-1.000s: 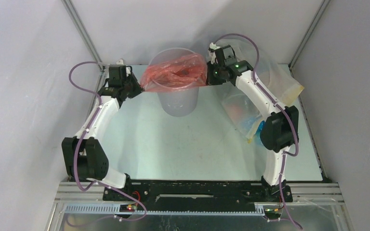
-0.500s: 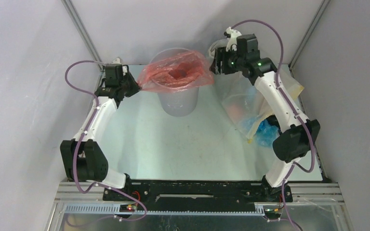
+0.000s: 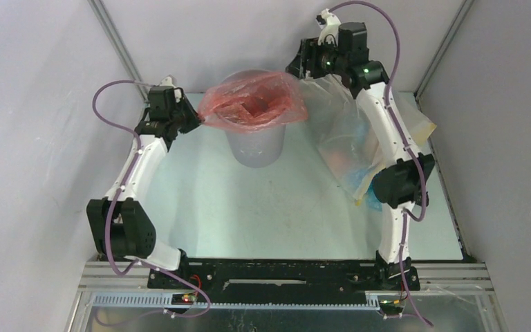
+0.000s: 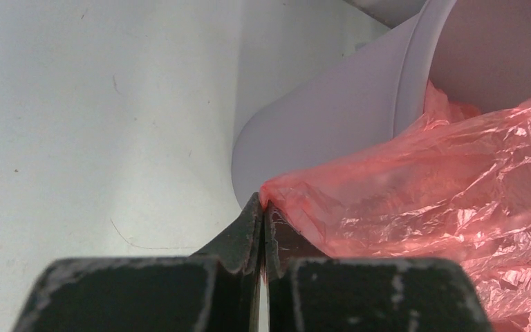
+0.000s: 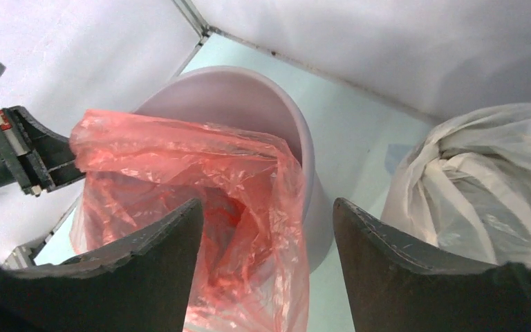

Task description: Put the trash bags into the trash bin

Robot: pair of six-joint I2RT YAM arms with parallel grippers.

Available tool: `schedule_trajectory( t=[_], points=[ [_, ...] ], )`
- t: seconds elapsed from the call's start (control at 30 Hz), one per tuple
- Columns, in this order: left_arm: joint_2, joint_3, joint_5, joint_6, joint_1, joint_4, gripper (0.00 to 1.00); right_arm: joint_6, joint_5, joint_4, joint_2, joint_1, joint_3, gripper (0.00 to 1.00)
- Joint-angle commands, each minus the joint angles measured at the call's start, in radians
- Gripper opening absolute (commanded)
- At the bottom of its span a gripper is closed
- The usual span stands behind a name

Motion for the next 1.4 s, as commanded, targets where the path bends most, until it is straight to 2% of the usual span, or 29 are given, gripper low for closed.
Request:
schedule_trajectory(
  t=[0.0,0.27,0.43,0.6,0.73,0.83,0.93,1.07,1.23,1.37],
  points=[
    [0.015,0.054,0.035,0.023,0.007,0.025,0.04,0.056,0.008,-0.086,0.079,0.011,0.086,0.74],
    [0.074,0.084,0.046,0.019,0.007,0.011,0.04,0.022,0.208,-0.128,0.074,0.067,0.035,0.75],
    [0.111,0.103,0.061,0.017,0.009,0.011,0.04,0.074,0.259,-0.189,0.107,0.084,0.061,0.66],
    [0.147,0.138,0.111,0.025,0.010,0.008,0.05,0.107,0.365,-0.240,0.107,0.131,0.039,0.64],
    [0.165,0.152,0.160,0.025,0.010,0.015,0.05,0.138,0.366,-0.257,0.105,0.145,0.039,0.48],
    [0.166,0.146,0.206,0.022,0.010,0.030,0.06,0.154,0.370,-0.271,0.086,0.154,0.030,0.47],
    [0.170,0.124,0.246,0.018,0.010,0.049,0.07,0.189,0.351,-0.265,0.070,0.156,0.011,0.34],
    [0.180,0.103,0.298,0.017,0.010,0.067,0.08,0.205,0.346,-0.284,0.075,0.167,0.030,0.23],
    [0.200,0.115,0.400,0.015,0.011,0.089,0.10,0.224,0.358,-0.361,0.081,0.175,0.075,0.15],
    [0.170,0.086,0.452,0.011,0.009,0.103,0.10,0.226,0.368,-0.423,0.040,0.177,0.064,0.12]
  ],
)
